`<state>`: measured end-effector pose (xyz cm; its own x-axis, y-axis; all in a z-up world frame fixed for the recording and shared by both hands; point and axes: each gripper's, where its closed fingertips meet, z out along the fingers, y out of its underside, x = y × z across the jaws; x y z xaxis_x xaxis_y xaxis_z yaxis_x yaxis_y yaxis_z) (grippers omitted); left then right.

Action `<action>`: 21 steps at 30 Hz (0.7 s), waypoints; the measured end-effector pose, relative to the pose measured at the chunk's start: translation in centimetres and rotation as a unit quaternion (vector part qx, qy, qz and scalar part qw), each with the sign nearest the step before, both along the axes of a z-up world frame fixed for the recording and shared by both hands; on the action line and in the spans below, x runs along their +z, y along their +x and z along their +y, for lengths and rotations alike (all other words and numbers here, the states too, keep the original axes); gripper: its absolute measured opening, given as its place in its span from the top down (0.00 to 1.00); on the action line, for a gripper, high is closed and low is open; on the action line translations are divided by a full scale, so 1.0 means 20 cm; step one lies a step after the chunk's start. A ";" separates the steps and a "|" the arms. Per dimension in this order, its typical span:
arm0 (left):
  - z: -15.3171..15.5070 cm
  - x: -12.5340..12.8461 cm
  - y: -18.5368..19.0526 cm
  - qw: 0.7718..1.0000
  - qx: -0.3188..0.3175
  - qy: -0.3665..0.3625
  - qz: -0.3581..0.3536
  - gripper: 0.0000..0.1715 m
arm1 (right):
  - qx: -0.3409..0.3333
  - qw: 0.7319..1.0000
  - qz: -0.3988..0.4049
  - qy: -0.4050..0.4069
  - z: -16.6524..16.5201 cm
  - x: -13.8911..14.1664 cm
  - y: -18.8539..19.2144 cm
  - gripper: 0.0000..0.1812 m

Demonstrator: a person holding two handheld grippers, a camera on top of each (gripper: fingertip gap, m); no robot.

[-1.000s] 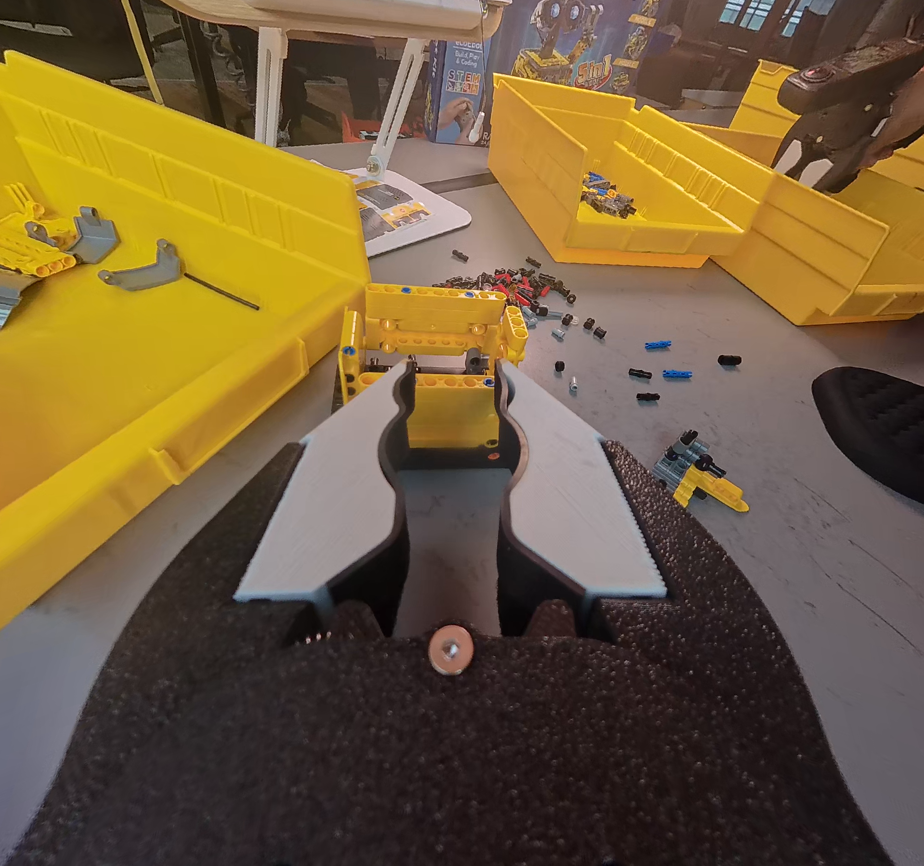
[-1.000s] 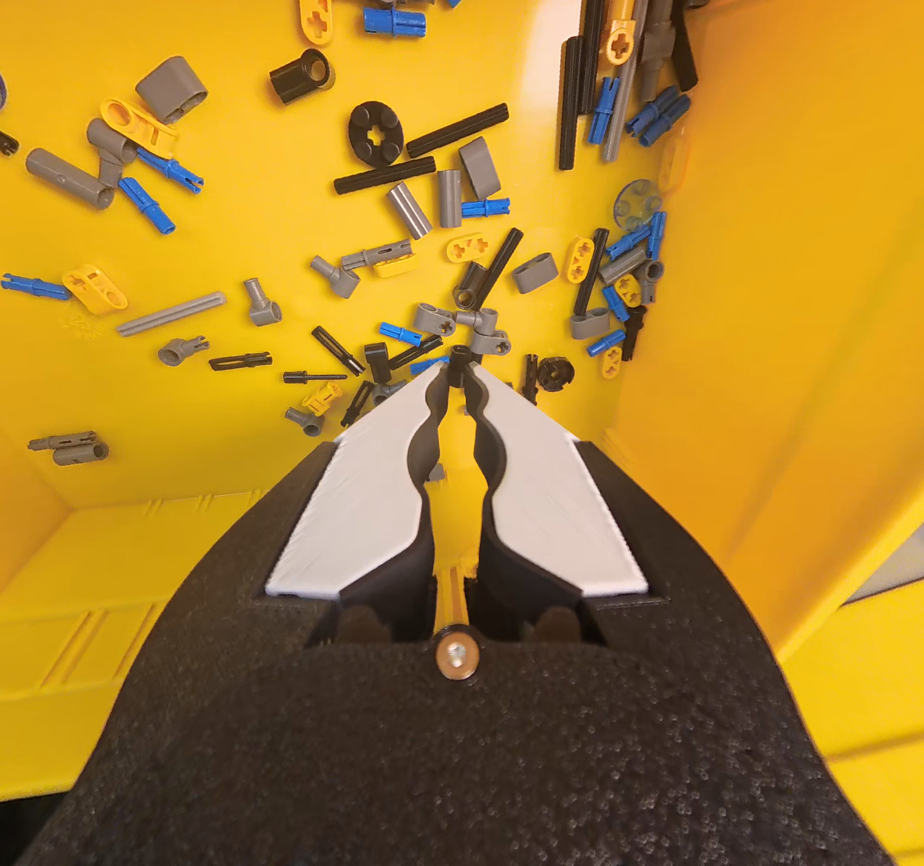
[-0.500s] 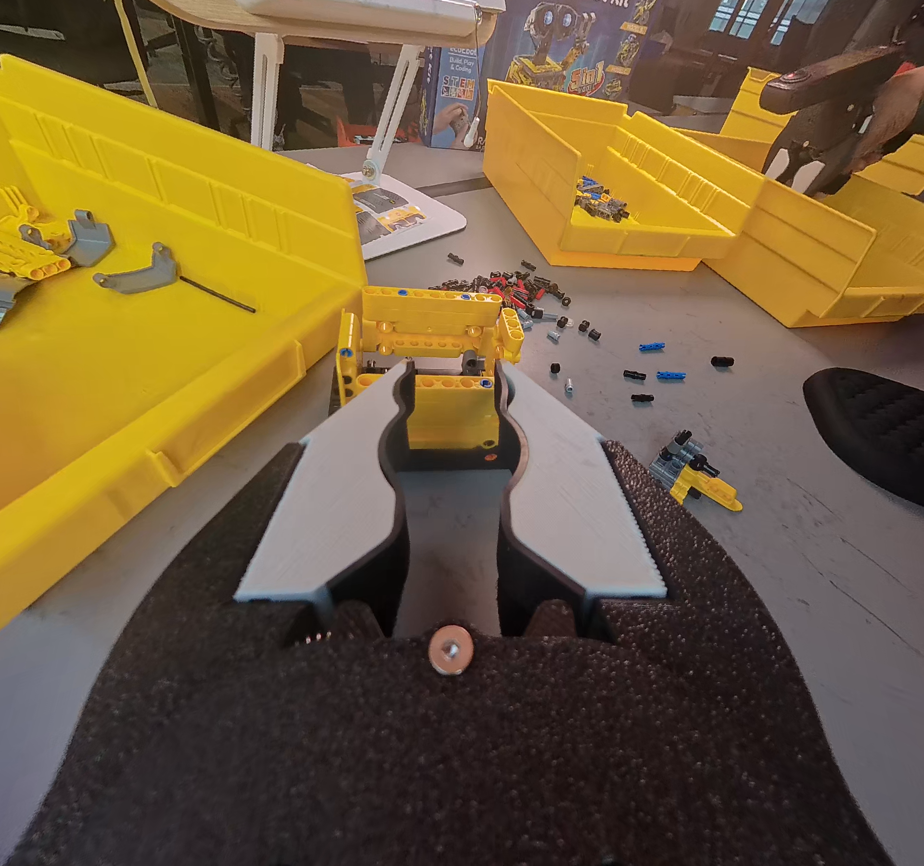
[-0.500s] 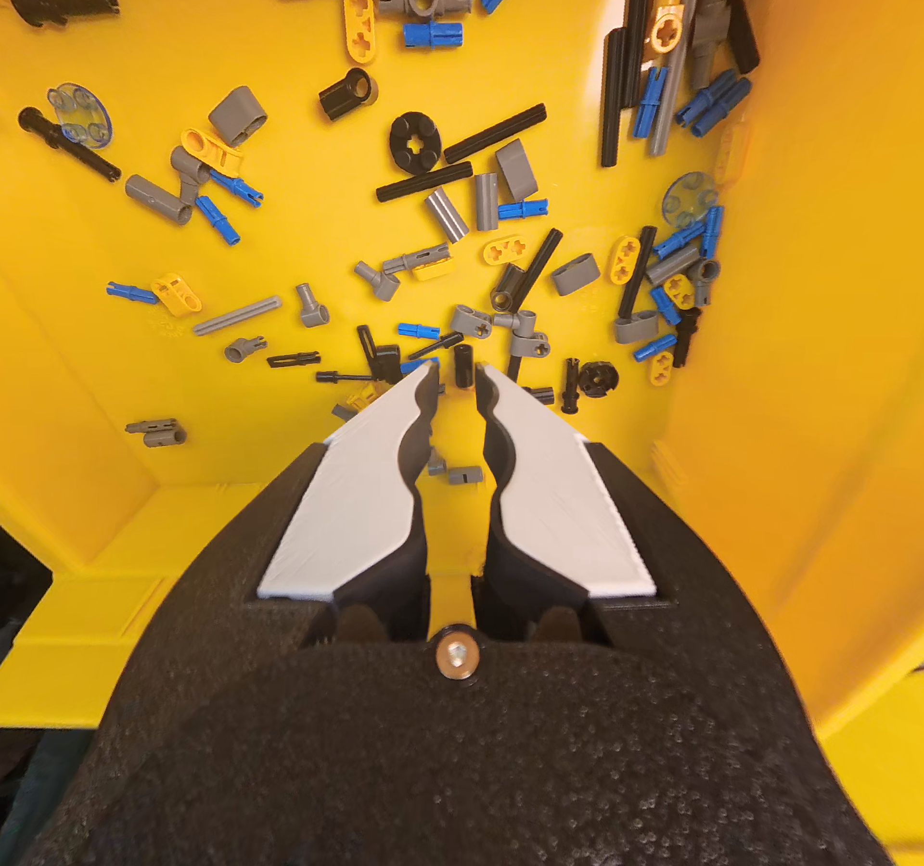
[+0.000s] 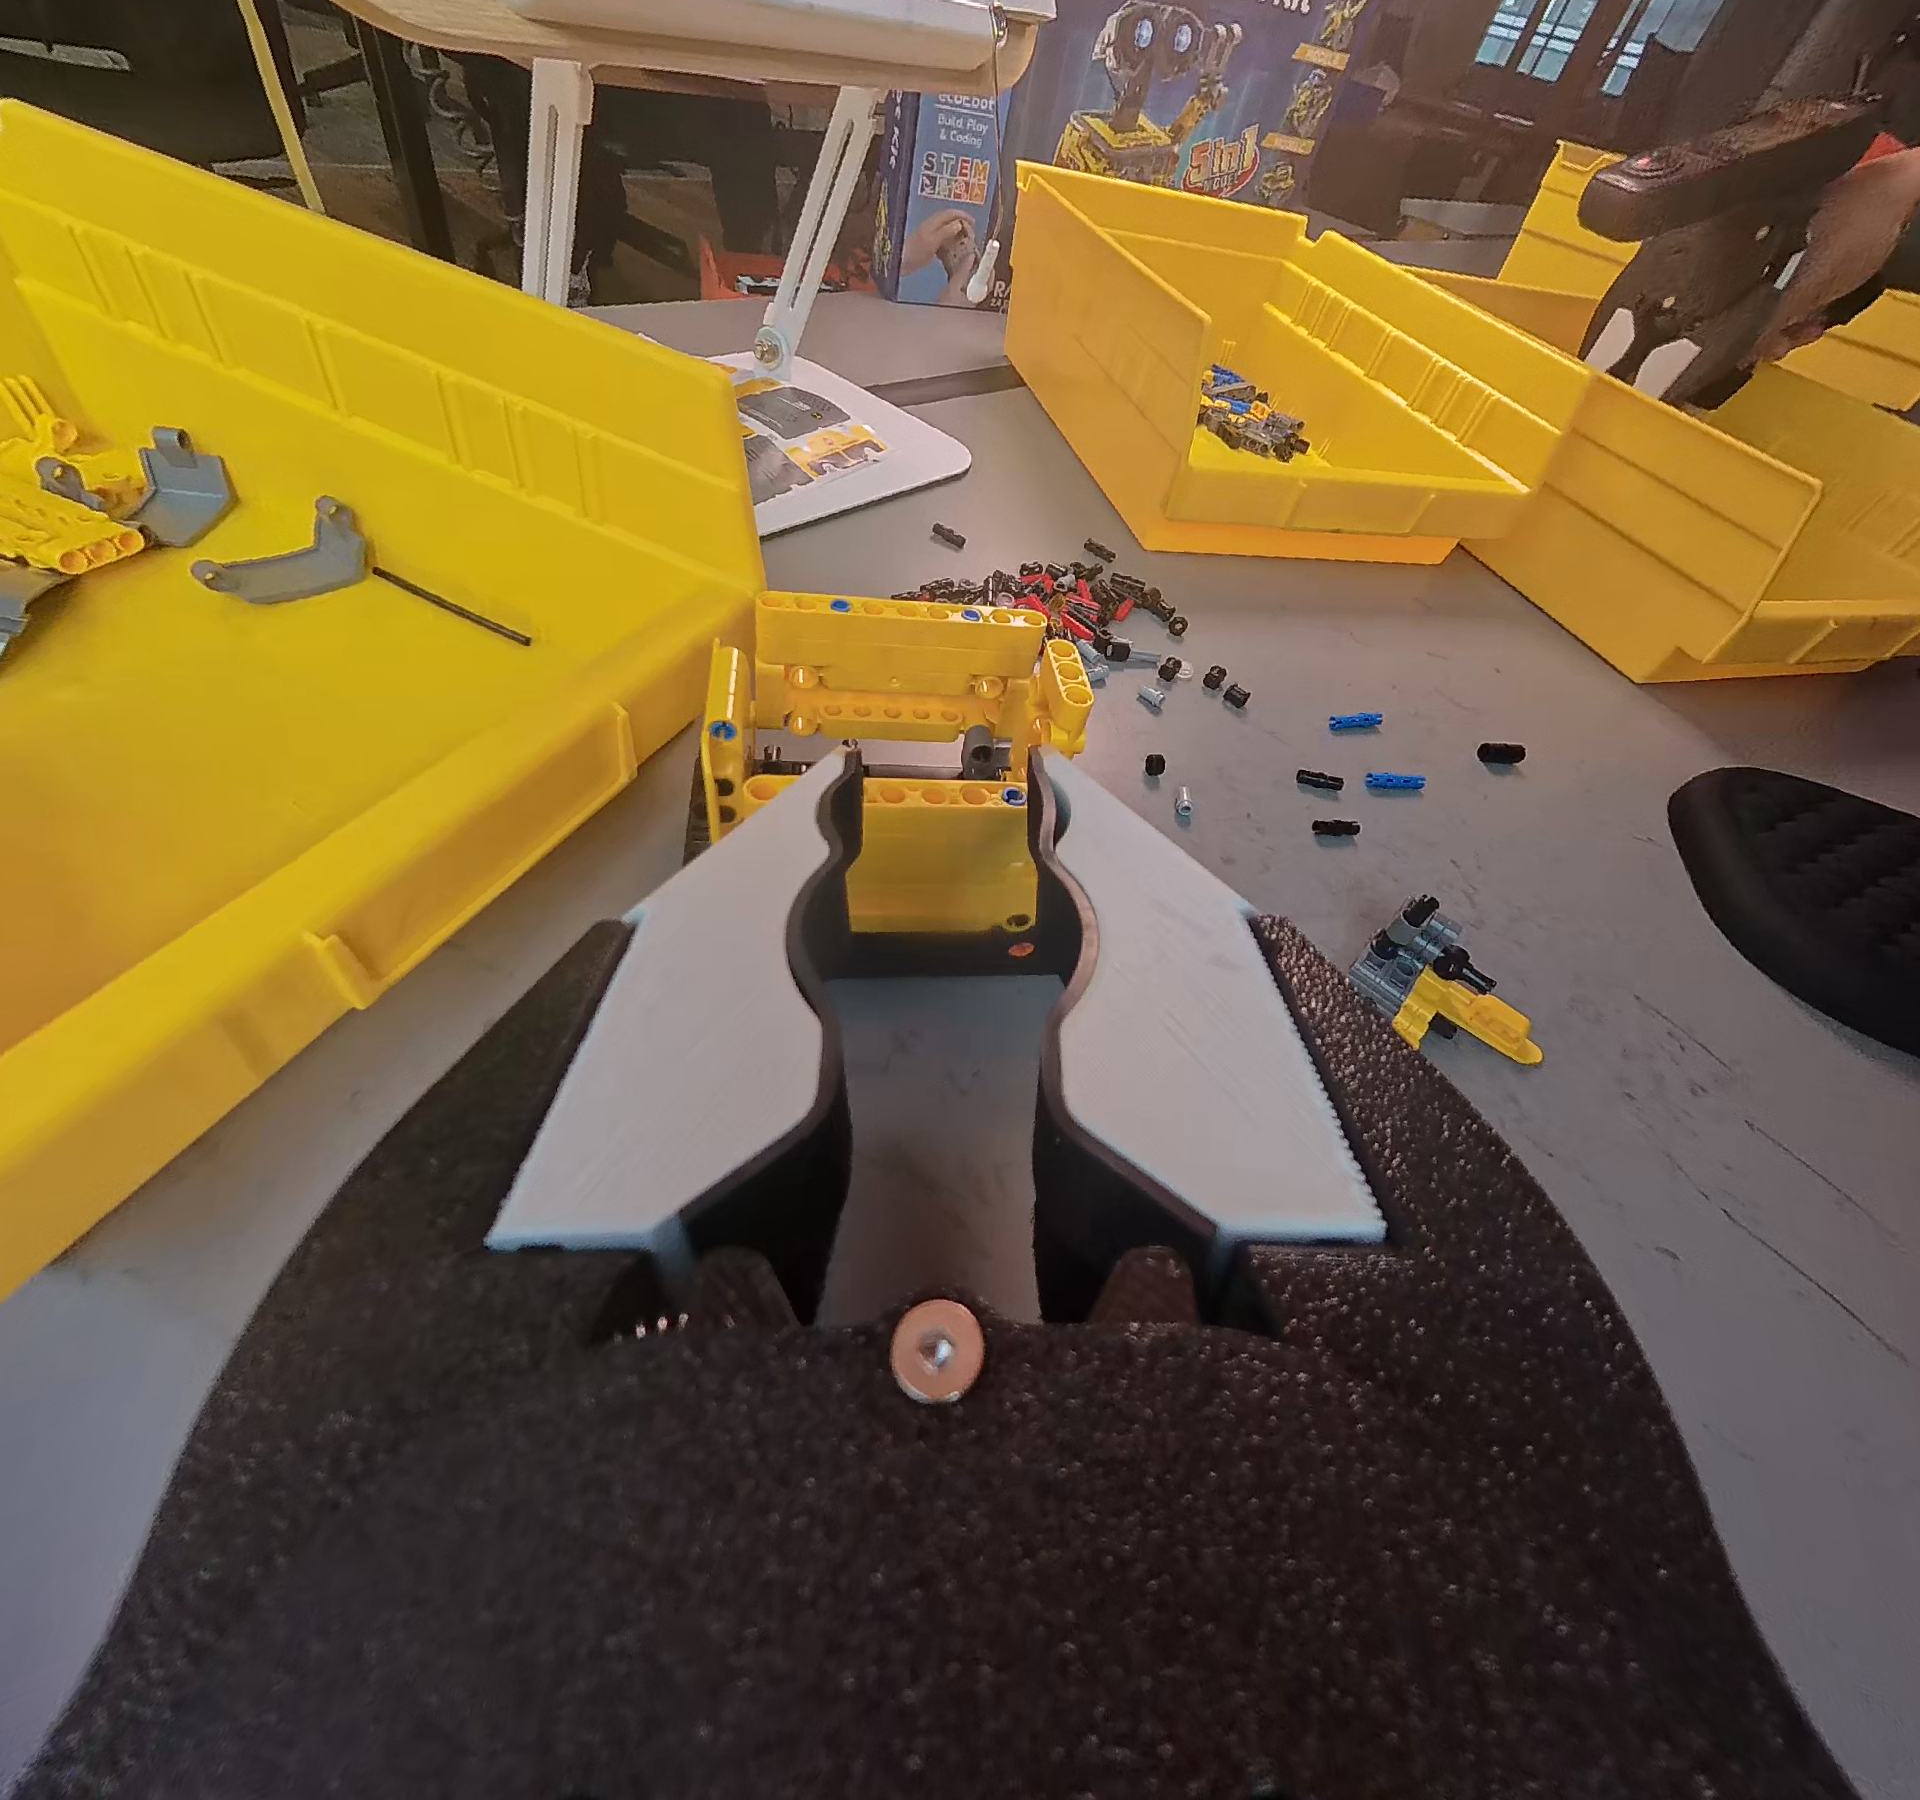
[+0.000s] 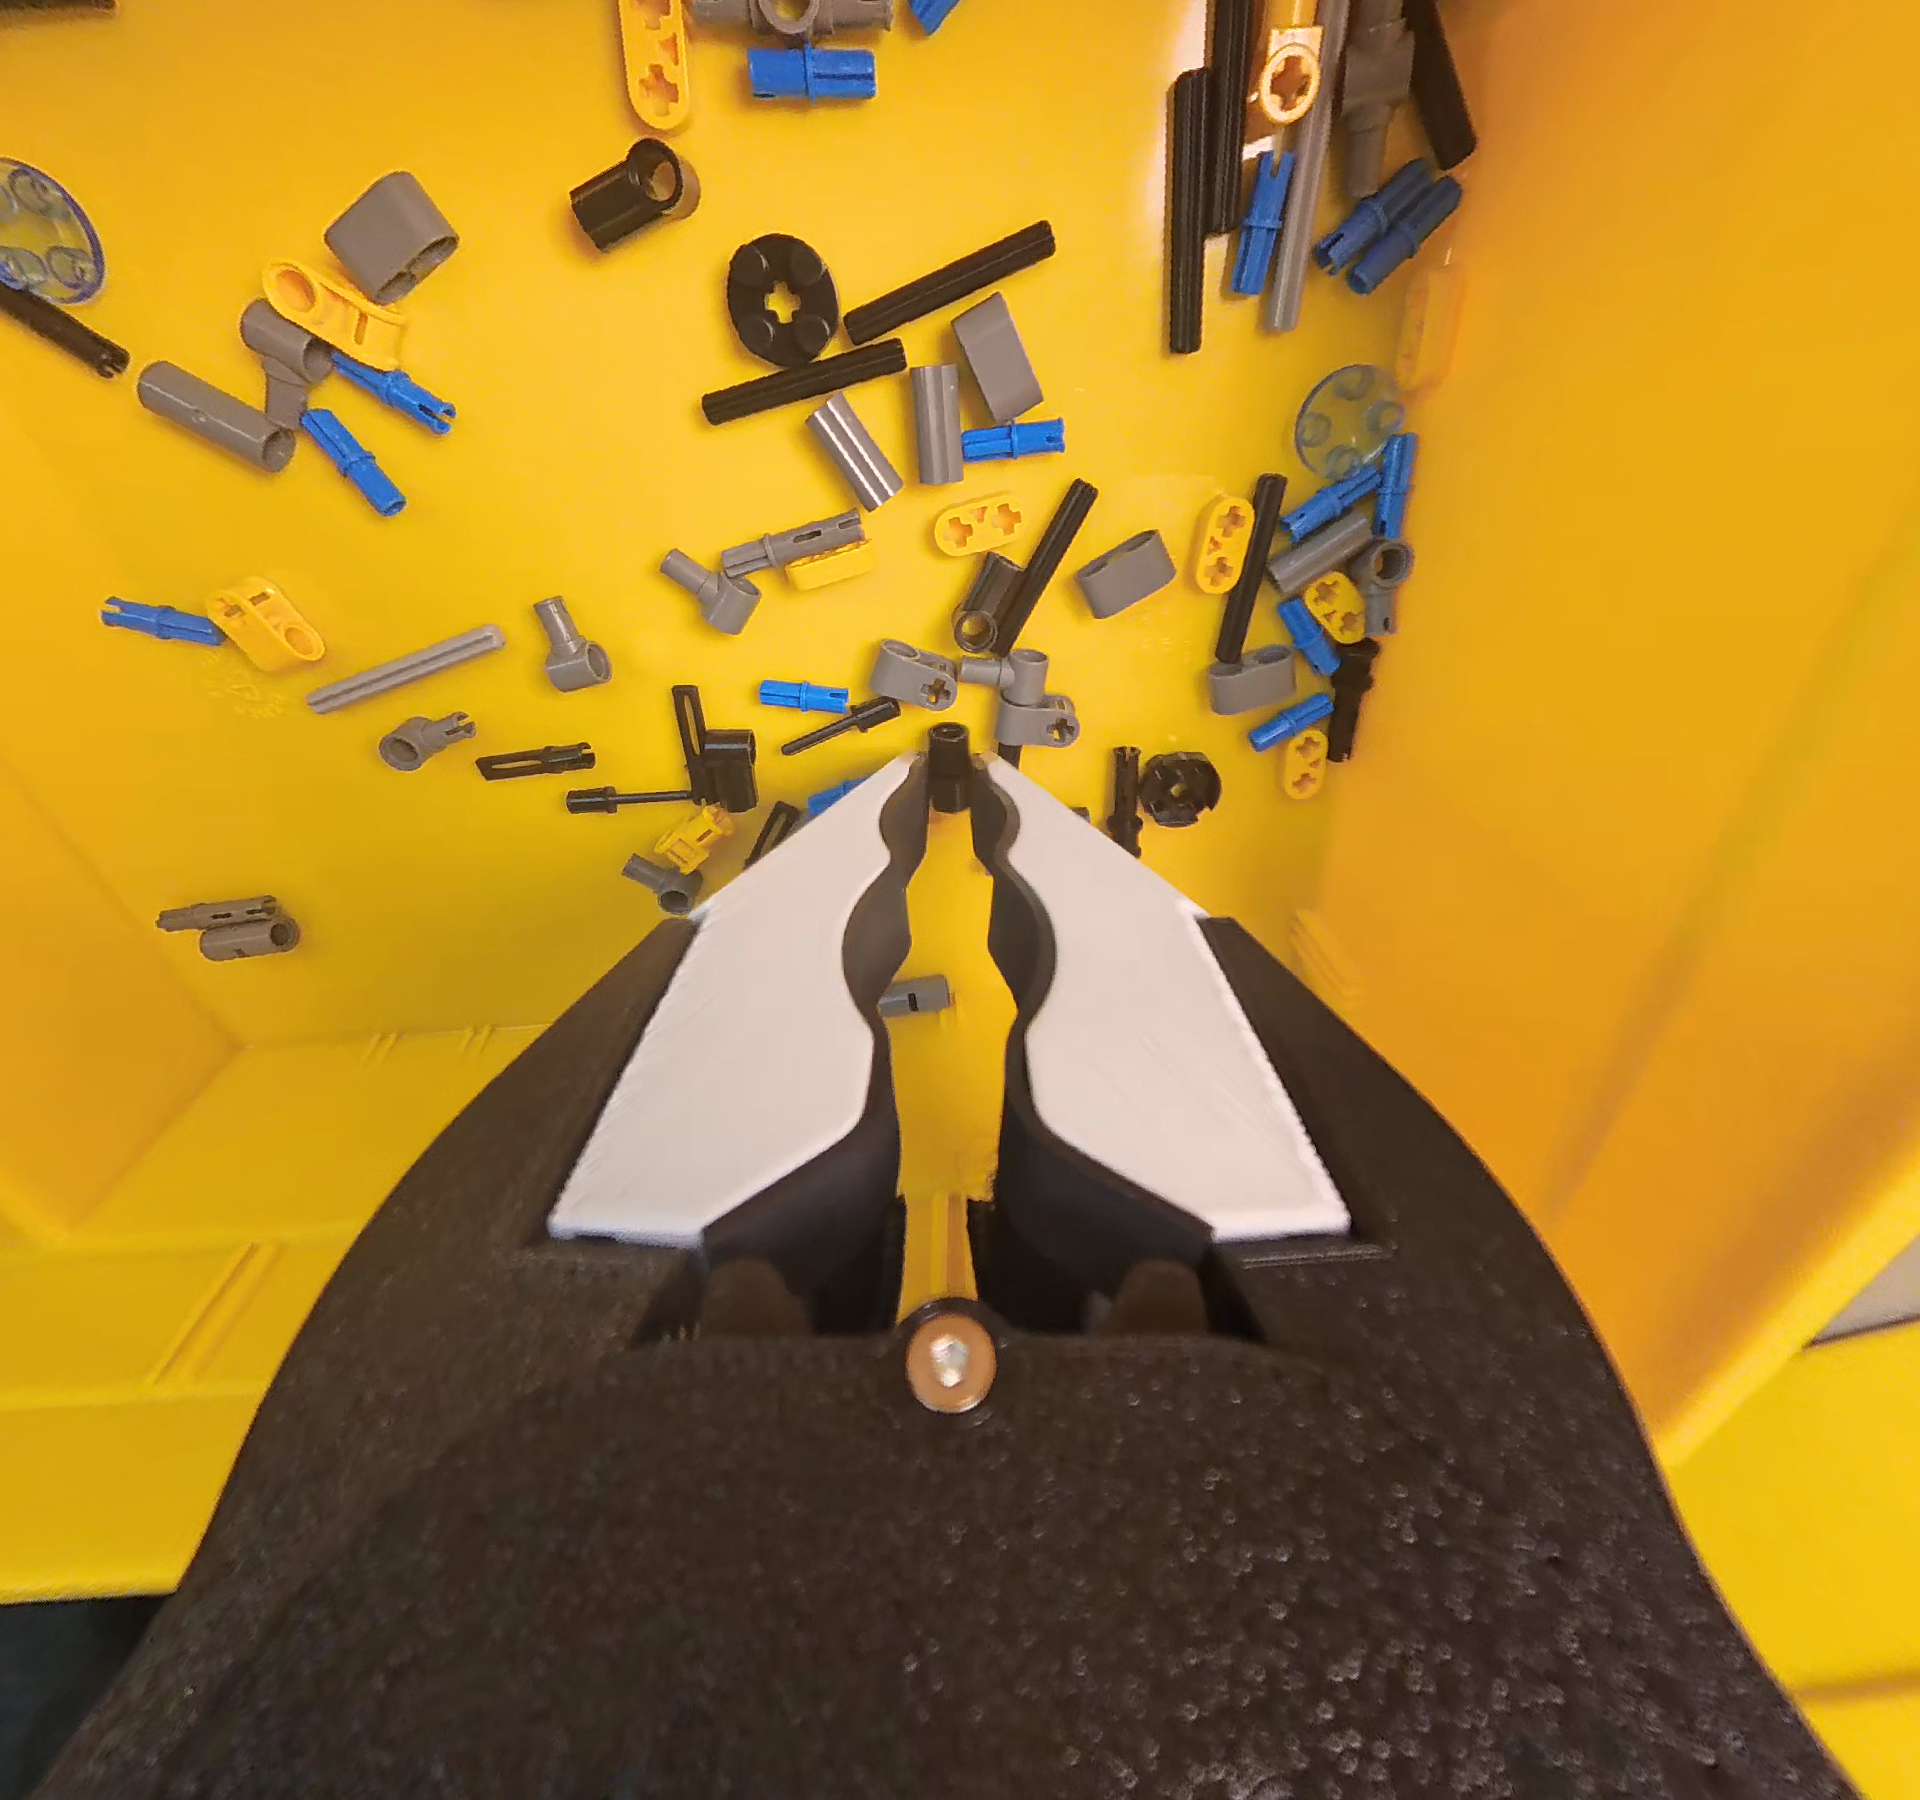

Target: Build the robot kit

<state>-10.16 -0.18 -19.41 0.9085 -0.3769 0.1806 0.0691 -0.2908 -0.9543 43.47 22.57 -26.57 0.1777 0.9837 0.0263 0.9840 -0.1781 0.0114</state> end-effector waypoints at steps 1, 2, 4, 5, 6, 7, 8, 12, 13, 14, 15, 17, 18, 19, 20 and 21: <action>0.00 0.00 0.00 1.000 0.000 0.000 0.000 0.82 | 0.003 1.000 -0.006 0.000 0.00 -0.01 0.01 0.96; 0.00 0.00 0.00 1.000 0.000 0.000 -0.001 0.82 | 0.004 1.000 -0.009 0.000 0.00 -0.01 0.01 0.96; 0.00 0.00 0.00 1.000 -0.001 0.001 -0.001 0.82 | 0.003 1.000 -0.007 -0.001 -0.01 -0.01 0.00 0.96; 0.00 0.00 0.00 1.000 -0.001 0.001 -0.001 0.82 | 0.003 1.000 -0.010 0.000 -0.01 -0.01 0.00 0.96; 0.00 0.00 0.00 1.000 -0.002 0.001 -0.001 0.82 | 0.002 1.000 -0.012 0.000 -0.01 -0.01 0.00 0.96; 0.00 0.00 0.00 1.000 -0.002 0.002 -0.001 0.82 | 0.001 1.000 -0.013 -0.007 -0.02 -0.01 0.00 0.96; 0.00 0.00 0.00 1.000 -0.003 0.003 0.000 0.82 | 0.001 1.000 -0.012 -0.007 -0.03 0.00 -0.01 0.96; -0.01 0.01 0.01 1.000 -0.007 0.007 0.002 0.82 | 0.011 0.997 0.056 0.044 -0.03 0.17 -0.16 0.96; -0.01 0.01 0.01 1.000 -0.008 0.006 0.004 0.82 | 0.021 0.994 0.087 0.067 -0.05 0.25 -0.24 0.96; -0.01 0.00 0.02 1.000 -0.009 0.006 0.006 0.82 | 0.034 0.988 0.121 0.094 -0.07 0.34 -0.34 0.96; -0.01 0.00 0.02 1.000 -0.011 0.006 0.009 0.82 | 0.051 0.979 0.156 0.117 -0.11 0.43 -0.45 0.96; -0.01 0.00 0.03 1.000 -0.015 0.009 0.015 0.82 | 0.084 0.962 0.215 0.146 -0.24 0.59 -0.67 0.96; -0.02 0.01 0.04 1.000 -0.018 0.012 0.019 0.82 | 0.102 0.954 0.238 0.153 -0.32 0.65 -0.77 0.96; -0.02 0.01 0.05 0.999 -0.020 0.016 0.023 0.82 | 0.117 0.947 0.257 0.155 -0.41 0.69 -0.88 0.97; -0.03 0.02 0.05 0.999 -0.022 0.020 0.027 0.82 | 0.128 0.941 0.272 0.153 -0.50 0.71 -0.97 0.97; -0.03 0.02 0.06 0.999 -0.024 0.025 0.032 0.82 | 0.134 0.939 0.279 0.147 -0.58 0.70 -1.06 0.97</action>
